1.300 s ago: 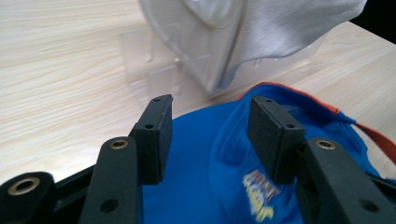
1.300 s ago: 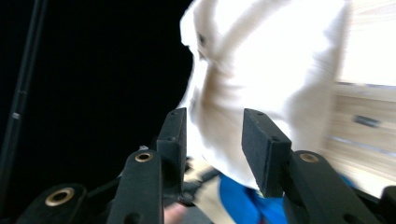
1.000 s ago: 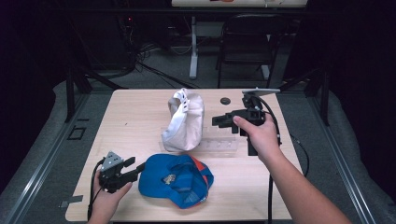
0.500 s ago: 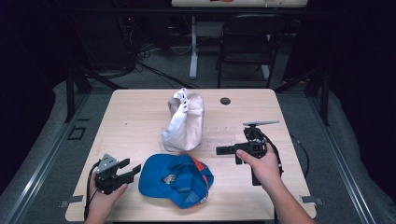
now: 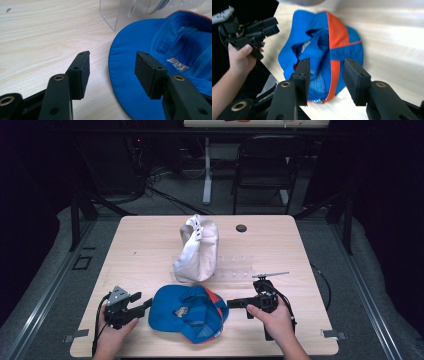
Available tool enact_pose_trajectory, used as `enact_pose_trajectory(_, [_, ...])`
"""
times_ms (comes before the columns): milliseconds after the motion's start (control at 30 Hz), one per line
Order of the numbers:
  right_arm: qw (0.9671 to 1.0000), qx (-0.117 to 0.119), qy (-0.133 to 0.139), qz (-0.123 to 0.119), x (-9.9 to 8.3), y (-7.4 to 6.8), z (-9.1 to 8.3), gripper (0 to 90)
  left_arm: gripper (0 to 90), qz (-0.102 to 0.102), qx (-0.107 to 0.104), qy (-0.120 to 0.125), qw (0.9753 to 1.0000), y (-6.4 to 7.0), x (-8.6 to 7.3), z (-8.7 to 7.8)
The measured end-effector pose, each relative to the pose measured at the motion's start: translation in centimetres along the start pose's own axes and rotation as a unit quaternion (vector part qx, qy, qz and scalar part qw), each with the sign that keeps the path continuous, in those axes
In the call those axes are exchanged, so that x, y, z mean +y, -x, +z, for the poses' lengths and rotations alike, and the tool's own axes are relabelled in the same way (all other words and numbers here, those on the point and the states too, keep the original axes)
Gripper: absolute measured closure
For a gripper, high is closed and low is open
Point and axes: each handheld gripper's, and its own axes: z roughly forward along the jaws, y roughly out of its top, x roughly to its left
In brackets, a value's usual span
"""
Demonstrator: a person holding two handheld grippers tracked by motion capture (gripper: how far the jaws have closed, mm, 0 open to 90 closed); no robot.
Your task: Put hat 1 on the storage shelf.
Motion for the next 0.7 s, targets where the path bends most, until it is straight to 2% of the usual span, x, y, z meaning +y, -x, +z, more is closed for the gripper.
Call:
enact_pose_trajectory(33, [1.0000,0.000,-0.003,0.002,-0.3,0.1,0.2,57.7,46.4,0.002,0.001,-0.002,1.0000,0.0,0.0,0.0])
enact_pose_trajectory(67, [0.9998,-0.007,-0.018,-0.001,-0.6,0.2,0.3,57.7,46.4,0.004,0.003,-0.003,1.0000,0.1,0.0,0.0])
enact_pose_trajectory(100, [0.9998,0.009,-0.013,0.008,-1.1,0.4,0.8,57.6,46.4,0.004,0.003,-0.005,1.0000,0.1,0.0,0.0])
enact_pose_trajectory(200, [0.9994,0.010,-0.026,0.020,-2.0,1.0,1.7,57.2,46.3,0.005,0.003,-0.005,1.0000,0.2,-0.1,0.1])
enact_pose_trajectory(233, [0.9992,0.015,-0.021,0.032,-2.3,1.1,2.1,57.1,46.4,0.008,0.003,-0.006,0.9999,0.2,-0.2,0.1])
enact_pose_trajectory(267, [0.9989,0.017,-0.033,0.029,-2.4,1.3,2.1,57.1,46.4,0.010,0.005,-0.007,0.9999,0.2,-0.2,0.1])
enact_pose_trajectory(400, [0.9976,0.038,-0.042,0.040,-3.0,2.1,3.2,56.4,46.4,0.013,0.010,-0.007,0.9998,0.2,-0.3,0.0])
enact_pose_trajectory(500, [0.9970,0.036,-0.054,0.042,-3.2,2.5,4.0,56.5,46.4,0.014,0.012,-0.007,0.9998,0.1,-0.5,-0.3])
enact_pose_trajectory(533, [0.9971,0.025,-0.060,0.040,-3.3,2.6,4.2,56.5,46.3,0.012,0.013,-0.006,0.9998,0.1,-0.5,-0.3])
enact_pose_trajectory(700, [0.9954,0.037,-0.075,0.047,-3.4,2.8,5.2,56.5,46.3,0.011,0.016,-0.007,0.9998,-0.1,-0.8,-0.7])
